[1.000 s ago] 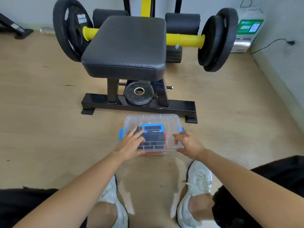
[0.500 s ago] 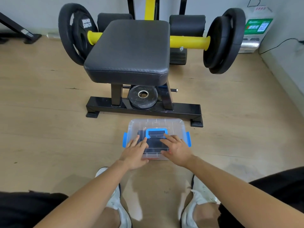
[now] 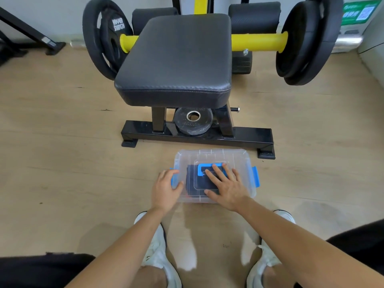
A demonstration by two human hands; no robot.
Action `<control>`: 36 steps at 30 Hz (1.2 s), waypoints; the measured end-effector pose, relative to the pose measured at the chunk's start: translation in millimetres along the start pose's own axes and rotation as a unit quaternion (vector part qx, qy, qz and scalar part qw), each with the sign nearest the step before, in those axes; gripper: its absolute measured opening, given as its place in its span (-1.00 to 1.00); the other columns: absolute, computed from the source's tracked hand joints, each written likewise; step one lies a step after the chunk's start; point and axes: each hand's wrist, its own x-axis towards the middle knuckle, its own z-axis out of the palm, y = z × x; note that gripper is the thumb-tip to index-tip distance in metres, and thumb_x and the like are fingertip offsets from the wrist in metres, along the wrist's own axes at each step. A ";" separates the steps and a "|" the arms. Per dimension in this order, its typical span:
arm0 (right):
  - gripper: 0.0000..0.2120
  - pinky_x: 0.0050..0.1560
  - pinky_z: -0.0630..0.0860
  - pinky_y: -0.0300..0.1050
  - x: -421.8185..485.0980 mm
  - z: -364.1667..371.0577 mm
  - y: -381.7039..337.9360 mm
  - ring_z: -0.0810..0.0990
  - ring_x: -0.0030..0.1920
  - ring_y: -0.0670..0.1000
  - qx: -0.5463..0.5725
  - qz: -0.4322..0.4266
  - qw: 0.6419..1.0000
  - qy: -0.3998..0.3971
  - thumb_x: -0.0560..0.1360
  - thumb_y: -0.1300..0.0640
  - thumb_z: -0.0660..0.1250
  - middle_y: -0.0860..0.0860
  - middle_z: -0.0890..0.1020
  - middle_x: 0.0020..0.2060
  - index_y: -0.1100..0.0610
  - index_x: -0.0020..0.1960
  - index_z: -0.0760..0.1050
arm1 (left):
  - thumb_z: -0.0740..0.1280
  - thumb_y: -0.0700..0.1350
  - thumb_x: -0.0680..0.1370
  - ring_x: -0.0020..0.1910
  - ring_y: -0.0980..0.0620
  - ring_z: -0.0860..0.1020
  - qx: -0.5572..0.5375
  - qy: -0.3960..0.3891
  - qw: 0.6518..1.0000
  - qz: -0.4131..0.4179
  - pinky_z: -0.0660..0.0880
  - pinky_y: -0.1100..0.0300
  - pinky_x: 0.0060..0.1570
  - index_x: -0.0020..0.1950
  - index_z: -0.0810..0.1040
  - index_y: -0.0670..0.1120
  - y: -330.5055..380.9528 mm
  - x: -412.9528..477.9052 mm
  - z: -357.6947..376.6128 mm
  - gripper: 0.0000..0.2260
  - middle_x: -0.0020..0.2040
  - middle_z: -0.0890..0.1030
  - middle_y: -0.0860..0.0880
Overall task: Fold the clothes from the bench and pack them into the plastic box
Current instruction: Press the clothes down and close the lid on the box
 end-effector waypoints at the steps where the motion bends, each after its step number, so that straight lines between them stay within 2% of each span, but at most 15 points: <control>1: -0.31 0.55 -0.18 0.20 -0.5 1.1 0.1 -0.24 0.59 0.13 0.001 0.000 1.000 0.005 0.53 -0.41 -0.14 -0.08 -0.13 0.61 -0.20 0.58 -0.18 | 0.46 -0.05 0.49 0.30 -0.03 0.46 -0.009 -0.004 0.998 -0.060 0.45 0.00 0.25 0.32 0.53 -0.02 -4.7 3.8 -0.6 -0.59 0.27 0.55 0.02; 3: -0.32 0.55 -0.19 0.19 -1.3 3.7 0.5 -0.24 0.59 0.12 0.000 -0.004 1.000 0.013 0.54 -0.40 -0.15 -0.08 -0.13 0.61 -0.19 0.58 -0.18 | 0.48 0.04 0.48 0.42 -0.06 0.39 -0.044 -0.057 0.980 -0.187 0.39 -0.01 0.35 0.49 0.36 -0.02 -13.9 10.1 0.1 -0.38 0.43 0.43 -0.02; 5: -0.32 0.55 -0.21 0.19 -1.3 5.1 1.1 -0.24 0.59 0.12 0.003 -0.008 1.000 0.017 0.55 -0.40 -0.15 -0.07 -0.13 0.61 -0.18 0.59 -0.18 | 0.48 0.11 0.48 0.43 -0.06 0.41 -0.133 -0.120 0.943 -0.281 0.37 0.00 0.40 0.60 0.18 -0.05 -16.5 9.1 0.9 -0.21 0.51 0.37 -0.05; 7: -0.31 0.55 -0.21 0.19 -0.5 5.6 1.5 -0.26 0.59 0.12 0.000 -0.010 1.000 0.016 0.55 -0.40 -0.17 -0.06 -0.15 0.61 -0.17 0.59 -0.20 | 0.44 0.10 0.53 0.25 -0.01 0.53 -0.215 -0.157 0.909 -0.321 0.44 0.08 0.27 0.52 0.27 -0.04 -15.7 4.3 1.7 -0.35 0.39 0.50 -0.01; 8: -0.31 0.55 -0.20 0.20 -0.1 6.0 1.6 -0.26 0.59 0.12 -0.003 -0.009 1.000 0.016 0.55 -0.40 -0.18 -0.06 -0.15 0.61 -0.17 0.59 -0.20 | 0.44 0.10 0.53 0.16 0.00 0.59 -0.238 -0.158 0.903 -0.320 0.48 0.12 0.16 0.31 0.41 -0.02 -16.9 2.8 2.9 -0.56 0.28 0.58 0.02; 11: -0.31 0.55 -0.17 0.22 -0.1 7.7 1.3 -0.22 0.59 0.14 -0.004 -0.010 1.000 0.023 0.54 -0.41 -0.20 -0.05 -0.13 0.61 -0.16 0.59 -0.19 | 0.48 0.05 0.50 0.05 -0.04 0.68 -0.270 -0.103 0.918 -0.271 0.56 0.16 -0.01 0.15 0.60 -0.04 -23.6 -1.0 11.1 -0.70 0.03 0.71 0.00; 15: -0.29 0.55 -0.18 0.21 -0.4 6.7 1.8 -0.24 0.59 0.13 -0.005 -0.011 1.000 0.019 0.52 -0.42 -0.24 -0.05 -0.14 0.61 -0.15 0.59 -0.21 | 0.49 -0.05 0.50 -0.04 0.07 0.62 -0.180 0.000 0.963 -0.202 0.58 0.12 0.01 0.22 0.58 -0.03 -17.2 -7.4 17.8 -0.69 0.05 0.64 0.05; 19: -0.26 0.55 -0.19 0.21 -0.5 6.0 1.2 -0.24 0.59 0.13 -0.002 -0.010 1.000 0.016 0.48 -0.44 -0.34 -0.06 -0.14 0.61 -0.16 0.59 -0.21 | 0.42 -0.09 0.55 -0.03 0.03 0.60 -0.125 0.013 0.982 -0.141 0.58 0.02 0.04 0.17 0.59 -0.03 -17.6 -8.8 23.9 -0.79 0.05 0.61 0.02; 21: -0.22 0.55 -0.18 0.22 -0.9 5.6 1.3 -0.23 0.59 0.13 0.002 -0.014 1.000 0.015 0.44 -0.45 -0.37 -0.06 -0.14 0.61 -0.16 0.59 -0.21 | 0.42 -0.08 0.55 0.01 0.00 0.60 -0.122 0.006 0.982 -0.147 0.57 -0.01 0.06 0.15 0.58 -0.02 -17.2 -5.9 21.7 -0.81 0.06 0.62 0.03; 23: -0.23 0.55 -0.18 0.22 -1.3 5.1 1.0 -0.23 0.59 0.13 0.005 -0.014 1.000 0.015 0.45 -0.45 -0.36 -0.06 -0.14 0.61 -0.16 0.59 -0.20 | 0.41 -0.04 0.55 0.11 -0.02 0.57 -0.066 0.002 0.988 -0.139 0.53 0.04 0.07 0.19 0.57 -0.01 -15.1 -4.9 18.3 -0.77 0.11 0.60 0.05; 26: -0.27 0.56 -0.19 0.21 -0.9 3.4 3.0 -0.23 0.59 0.11 0.021 -0.015 1.000 0.010 0.50 -0.45 -0.23 -0.08 -0.14 0.61 -0.17 0.59 -0.18 | 0.38 0.04 0.53 0.29 -0.07 0.45 0.069 0.020 0.996 -0.046 0.43 0.03 0.21 0.37 0.49 0.01 -7.6 -7.2 16.1 -0.59 0.32 0.51 0.00; 29: -0.26 0.56 -0.14 0.13 0.9 1.3 9.2 -0.13 0.60 0.05 0.118 -0.022 0.993 0.021 0.52 -0.39 0.09 -0.10 -0.01 0.60 -0.14 0.60 -0.03 | 0.21 0.35 0.50 0.56 -0.11 0.09 0.135 -0.103 0.985 0.037 0.22 -0.07 0.48 0.54 0.28 0.20 8.4 -9.1 24.8 -0.38 0.59 0.22 0.06; 32: -0.34 0.53 0.18 0.03 -0.7 -9.1 19.1 0.23 0.52 0.03 0.266 0.036 0.959 0.095 0.52 -0.16 0.35 -0.07 0.26 0.54 -0.07 0.55 0.21 | 0.14 0.53 0.42 0.59 -0.12 -0.27 0.174 -0.194 0.965 0.032 0.10 -0.17 0.53 0.56 0.16 0.33 17.2 -11.0 32.3 -0.26 0.64 -0.05 0.15; 34: -0.42 0.46 0.32 0.05 -5.0 -17.4 32.5 0.35 0.42 0.03 0.288 0.107 0.935 0.179 0.51 -0.04 0.40 -0.04 0.39 0.45 -0.01 0.48 0.33 | 0.16 0.57 0.36 0.58 -0.11 -0.33 0.174 -0.207 0.962 0.038 0.11 -0.20 0.52 0.56 0.14 0.32 17.4 -8.0 29.3 -0.19 0.64 -0.11 0.16; 36: -0.39 0.41 0.34 0.12 -13.3 -19.4 53.8 0.36 0.38 0.07 0.267 0.194 0.917 0.225 0.47 -0.05 0.45 0.00 0.41 0.40 0.02 0.46 0.33 | 0.15 0.63 0.29 0.58 -0.13 -0.33 0.186 -0.217 0.957 0.053 0.12 -0.25 0.52 0.57 0.13 0.31 14.3 -5.8 26.3 -0.10 0.64 -0.11 0.13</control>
